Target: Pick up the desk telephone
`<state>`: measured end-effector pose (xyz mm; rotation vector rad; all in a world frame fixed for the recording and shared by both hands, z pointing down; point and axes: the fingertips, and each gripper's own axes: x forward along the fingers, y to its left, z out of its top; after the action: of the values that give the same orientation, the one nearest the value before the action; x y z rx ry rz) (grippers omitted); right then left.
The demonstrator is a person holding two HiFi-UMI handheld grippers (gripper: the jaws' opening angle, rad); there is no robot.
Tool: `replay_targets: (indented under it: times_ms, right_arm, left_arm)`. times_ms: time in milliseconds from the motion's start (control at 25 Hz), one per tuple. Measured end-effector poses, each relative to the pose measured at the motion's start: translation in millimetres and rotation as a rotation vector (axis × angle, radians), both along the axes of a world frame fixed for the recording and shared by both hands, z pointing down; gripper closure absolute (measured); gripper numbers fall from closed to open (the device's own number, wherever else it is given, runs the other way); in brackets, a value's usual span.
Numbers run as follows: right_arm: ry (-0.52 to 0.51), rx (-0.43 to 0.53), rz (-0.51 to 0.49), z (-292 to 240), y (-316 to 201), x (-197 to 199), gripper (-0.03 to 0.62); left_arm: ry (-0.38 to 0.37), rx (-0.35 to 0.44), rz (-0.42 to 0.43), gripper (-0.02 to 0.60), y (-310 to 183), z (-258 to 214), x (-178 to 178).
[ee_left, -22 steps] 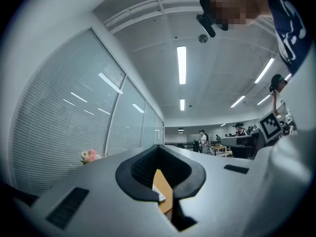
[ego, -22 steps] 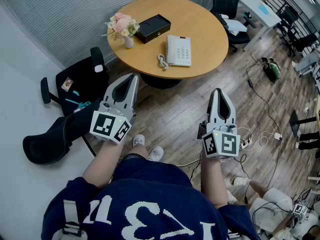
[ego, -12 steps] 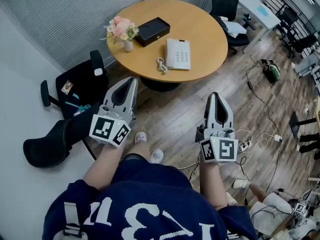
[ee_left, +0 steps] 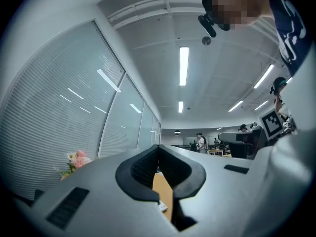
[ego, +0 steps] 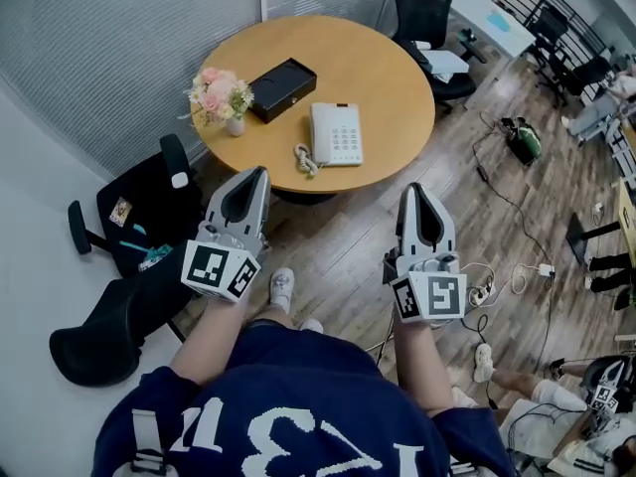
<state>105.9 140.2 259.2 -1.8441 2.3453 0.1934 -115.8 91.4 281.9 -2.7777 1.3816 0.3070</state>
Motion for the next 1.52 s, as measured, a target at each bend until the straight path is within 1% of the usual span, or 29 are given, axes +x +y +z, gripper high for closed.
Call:
replay_targets:
  times_ms: [120, 320, 520, 720, 840, 1000, 1120, 1280, 1520]
  right_arm:
    - [0.003, 0.013, 0.015, -6.6, -25.5, -0.8, 0.565]
    - [0.014, 0.027, 0.050, -10.9, -67.2, -3.1, 0.565]
    - [0.007, 0.017, 0.094, -4.8, -110.9, -6.8, 0.565]
    - [0.012, -0.031, 0.102, 8.5, -136.2, -16.7, 0.565]
    - [0.021, -0.048, 0.115, 10.4, -147.3, -10.1, 0.565]
    - [0.000, -0.076, 0.127, 22.6, -169.1, 1.9, 0.564]
    - [-0.009, -0.082, 0.115, 28.7, -190.5, 11.1, 0.565]
    - [-0.003, -0.057, 0.065, 22.7, -228.5, 21.0, 0.564]
    - [0.064, -0.031, -0.029, 10.0, -282.7, 47.5, 0.565]
  left_arm:
    - [0.004, 0.003, 0.028, 0.568, -28.5, -1.0, 5.1]
    - [-0.016, 0.012, 0.095, 0.568, -76.9, 0.3, 16.0]
    - [-0.026, 0.009, 0.155, 0.568, -122.6, 5.8, 18.3]
    - [-0.047, -0.004, 0.181, 0.568, -148.3, 16.4, 18.8]
    - [-0.044, -0.017, 0.200, 0.568, -158.9, 21.0, 27.9]
    - [-0.049, -0.054, 0.212, 0.568, -175.6, 35.1, 35.8]
    - [-0.057, -0.069, 0.210, 0.568, -188.1, 41.7, 43.5]
    - [-0.050, -0.058, 0.168, 0.568, -216.3, 39.4, 53.7]
    - [-0.015, -0.066, 0.087, 0.568, -265.8, 35.6, 80.6]
